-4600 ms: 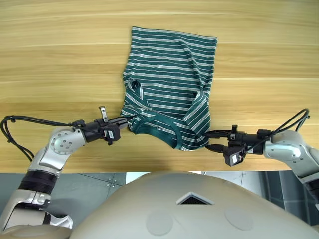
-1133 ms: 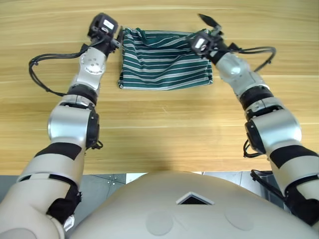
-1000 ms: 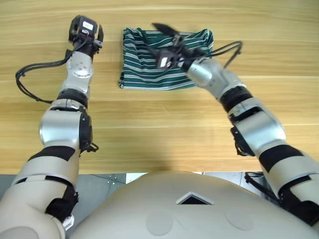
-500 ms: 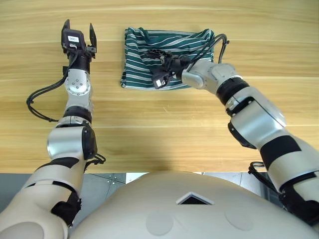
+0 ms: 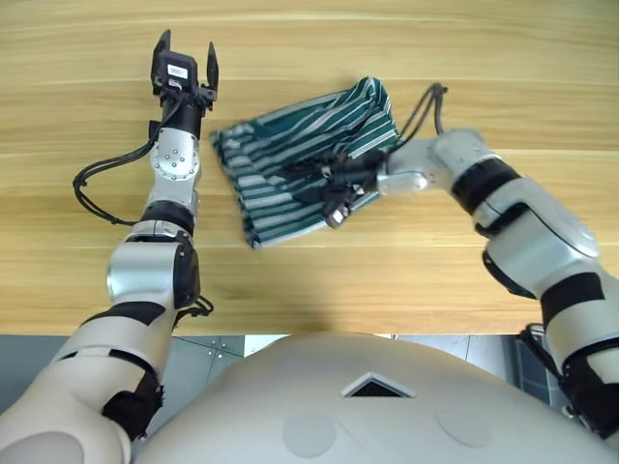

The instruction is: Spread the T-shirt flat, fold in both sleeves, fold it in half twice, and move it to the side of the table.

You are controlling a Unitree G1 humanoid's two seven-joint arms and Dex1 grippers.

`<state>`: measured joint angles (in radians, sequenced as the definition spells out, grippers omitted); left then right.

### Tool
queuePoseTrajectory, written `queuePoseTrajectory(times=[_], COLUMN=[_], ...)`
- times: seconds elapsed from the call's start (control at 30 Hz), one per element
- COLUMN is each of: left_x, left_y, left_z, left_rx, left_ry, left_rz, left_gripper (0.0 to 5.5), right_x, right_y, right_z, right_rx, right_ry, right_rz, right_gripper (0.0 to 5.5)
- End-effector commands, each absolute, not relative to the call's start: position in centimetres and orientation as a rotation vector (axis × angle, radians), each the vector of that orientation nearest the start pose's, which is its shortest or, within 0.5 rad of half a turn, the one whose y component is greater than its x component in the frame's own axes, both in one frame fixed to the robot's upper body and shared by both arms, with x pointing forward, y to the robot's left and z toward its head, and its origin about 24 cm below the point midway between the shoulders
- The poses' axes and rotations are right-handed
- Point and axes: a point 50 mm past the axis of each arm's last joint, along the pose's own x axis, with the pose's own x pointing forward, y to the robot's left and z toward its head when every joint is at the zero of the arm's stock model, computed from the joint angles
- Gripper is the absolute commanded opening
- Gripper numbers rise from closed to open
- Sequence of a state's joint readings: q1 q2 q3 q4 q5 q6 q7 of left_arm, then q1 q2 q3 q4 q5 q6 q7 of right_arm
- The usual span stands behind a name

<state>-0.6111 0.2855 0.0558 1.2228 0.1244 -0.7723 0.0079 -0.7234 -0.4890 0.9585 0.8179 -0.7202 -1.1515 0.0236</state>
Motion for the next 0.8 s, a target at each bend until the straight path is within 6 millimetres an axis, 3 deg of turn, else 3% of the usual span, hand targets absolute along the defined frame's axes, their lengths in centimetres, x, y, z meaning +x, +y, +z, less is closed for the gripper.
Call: queuePoseTrajectory(times=[0.03, 0.1, 0.17, 0.23, 0.3, 0.43, 0.47, 0.57, 0.67, 0.8], left_x=[34.2, 34.4, 34.5, 34.6, 34.6, 33.8, 33.5, 32.1, 30.1, 29.8], left_y=[19.9, 20.0, 20.2, 19.9, 19.6, 19.3, 19.2, 18.2, 17.3, 17.2], left_z=[4.7, 5.3, 5.8, 6.0, 5.9, 5.8, 5.8, 5.0, 3.7, 3.3], left_rx=[0.378, 0.390, 0.395, 0.396, 0.399, 0.479, 0.504, 0.633, 0.761, 0.754], left_ry=[-0.189, -0.211, -0.233, -0.244, -0.250, -0.297, -0.310, -0.346, -0.369, -0.357], left_rz=[-0.106, -0.114, -0.111, -0.122, -0.128, -0.221, -0.259, -0.451, -0.672, -0.684], left_gripper=[3.24, 3.24, 3.24, 3.24, 3.24, 3.24, 3.24, 3.24, 3.24, 3.24], right_x=[19.3, 18.8, 19.5, 20.9, 22.3, 23.9, 24.6, 27.1, 27.3, 26.2], right_y=[-18.5, -22.1, -26.1, -27.9, -27.0, -20.9, -19.9, -18.1, -16.1, -16.9], right_z=[0.5, 2.5, 4.5, 6.8, 8.9, 12.3, 12.2, 9.7, 7.5, 6.5], right_rx=[-1.100, -1.095, -1.163, -1.182, -1.141, -0.737, -0.682, -0.750, -0.821, -0.935], right_ry=[-0.287, -0.180, -0.067, -0.083, -0.218, -0.617, -0.631, -0.526, -0.462, -0.404], right_rz=[1.631, 1.434, 1.225, 1.054, 0.963, 0.877, 0.852, 0.782, 0.813, 0.888], right_gripper=[3.38, 3.38, 3.38, 3.38, 3.38, 3.38, 3.38, 3.38, 3.38, 3.38])
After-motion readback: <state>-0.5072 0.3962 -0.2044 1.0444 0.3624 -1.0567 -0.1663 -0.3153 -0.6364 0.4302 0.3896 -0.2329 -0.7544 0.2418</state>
